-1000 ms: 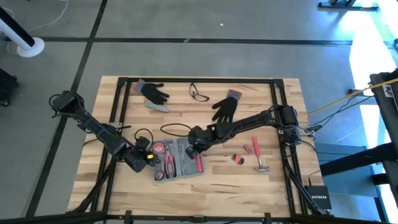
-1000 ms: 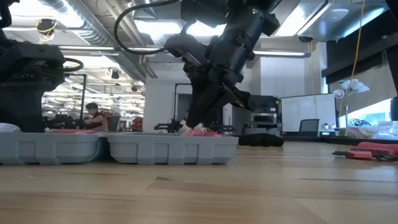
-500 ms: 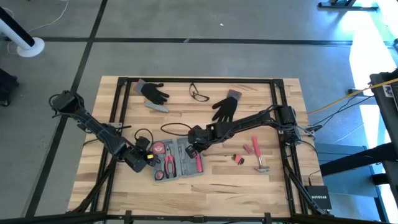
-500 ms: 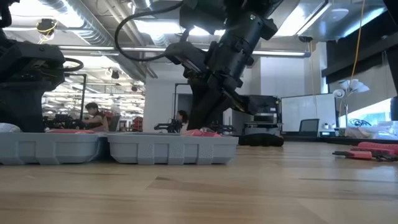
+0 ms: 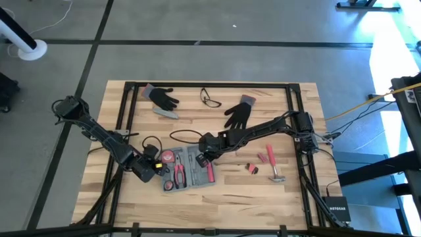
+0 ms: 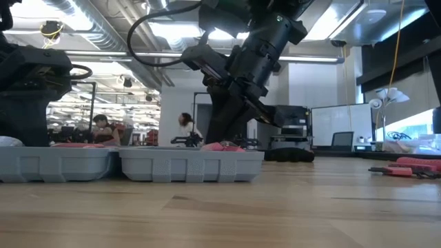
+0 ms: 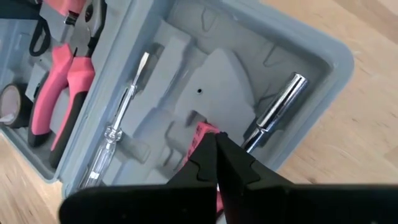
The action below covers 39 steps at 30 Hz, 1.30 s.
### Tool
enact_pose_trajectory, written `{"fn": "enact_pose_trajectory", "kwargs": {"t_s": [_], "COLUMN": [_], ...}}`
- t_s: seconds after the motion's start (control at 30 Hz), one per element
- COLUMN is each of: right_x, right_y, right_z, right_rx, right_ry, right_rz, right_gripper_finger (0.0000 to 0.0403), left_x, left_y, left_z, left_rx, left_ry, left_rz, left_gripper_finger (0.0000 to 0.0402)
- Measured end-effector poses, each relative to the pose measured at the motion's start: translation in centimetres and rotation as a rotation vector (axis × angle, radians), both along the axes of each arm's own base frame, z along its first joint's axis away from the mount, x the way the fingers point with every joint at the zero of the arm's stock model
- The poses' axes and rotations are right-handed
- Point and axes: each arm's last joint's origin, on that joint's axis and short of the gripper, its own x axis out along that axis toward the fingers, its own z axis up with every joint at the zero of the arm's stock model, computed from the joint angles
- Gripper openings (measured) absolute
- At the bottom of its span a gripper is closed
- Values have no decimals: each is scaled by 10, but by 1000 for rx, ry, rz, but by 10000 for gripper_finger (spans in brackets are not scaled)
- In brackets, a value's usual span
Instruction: Prefit tool cases
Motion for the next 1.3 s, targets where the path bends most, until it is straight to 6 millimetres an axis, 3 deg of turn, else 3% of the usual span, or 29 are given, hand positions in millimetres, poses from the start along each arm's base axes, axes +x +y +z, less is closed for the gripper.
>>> {"fn": "enact_pose_trajectory", "kwargs": {"t_s": [0.63, 0.93, 1.3], "right_x": [-2, -14, -14], "right_y": [10, -5, 32], "right_z": [-3, 19, 14], "right_rx": [5, -45, 30], "right_ry": [24, 56, 41], "right_rz": [-16, -41, -51], "right_gripper_finger": [0, 0, 0], "left_x": [0, 0, 0], "left_y": [0, 0, 0], "left_z": [0, 0, 0], "left_rx": [8, 13, 18], "left_ry": [0, -1, -6], "left_rz": [-8, -12, -6], "left_gripper_finger": [106, 106, 106]}}
